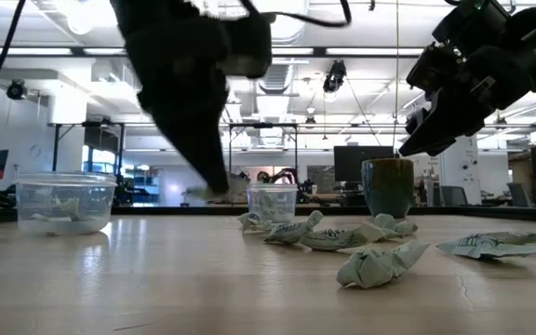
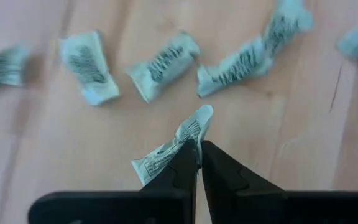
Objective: Pick and place Stevia / Truvia into bins
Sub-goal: Put the stevia packet into the bottom transparent container
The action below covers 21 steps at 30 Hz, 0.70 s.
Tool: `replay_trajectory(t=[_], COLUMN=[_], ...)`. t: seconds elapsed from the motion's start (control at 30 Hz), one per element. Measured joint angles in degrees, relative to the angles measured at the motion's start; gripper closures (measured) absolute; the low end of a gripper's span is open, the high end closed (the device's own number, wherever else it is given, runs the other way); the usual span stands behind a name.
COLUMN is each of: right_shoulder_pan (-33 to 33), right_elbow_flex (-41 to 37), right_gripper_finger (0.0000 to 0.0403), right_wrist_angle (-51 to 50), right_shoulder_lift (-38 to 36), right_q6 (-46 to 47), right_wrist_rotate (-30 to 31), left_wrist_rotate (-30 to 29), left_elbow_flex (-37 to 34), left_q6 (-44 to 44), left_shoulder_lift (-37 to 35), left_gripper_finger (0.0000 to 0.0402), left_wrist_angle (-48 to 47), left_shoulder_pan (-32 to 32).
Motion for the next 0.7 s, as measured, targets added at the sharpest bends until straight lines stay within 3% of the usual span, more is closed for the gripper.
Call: replay_trajectory(t=[0.37, 0.57, 0.7], right_shoulder_pan=[0.0, 0.0, 0.0], right_elbow_flex=[0.0, 0.0, 0.0], right_gripper_finger=[0.0344, 0.0344, 0.0344], right_wrist_angle=[0.1, 0.0, 0.0], right_shoulder_lift=[0.0, 0.0, 0.0], right_q6=[-0.1, -0.4, -0.5], right_wrist_rotate=[0.0, 0.0, 0.0], left_wrist_rotate=[-9.1, -8.6, -5.9], left_elbow_flex=[2.2, -0.7, -3.4], left_q6=[-7.7, -17.1, -23.0], left_shoulder_lift=[-10.6, -17.1, -21.5], left_gripper_finger=[0.0401, 0.0401, 0.0401], left_wrist_angle=[-18.5, -30.1, -32.8], left_shoulder_pan=[0.0, -0.3, -0.4])
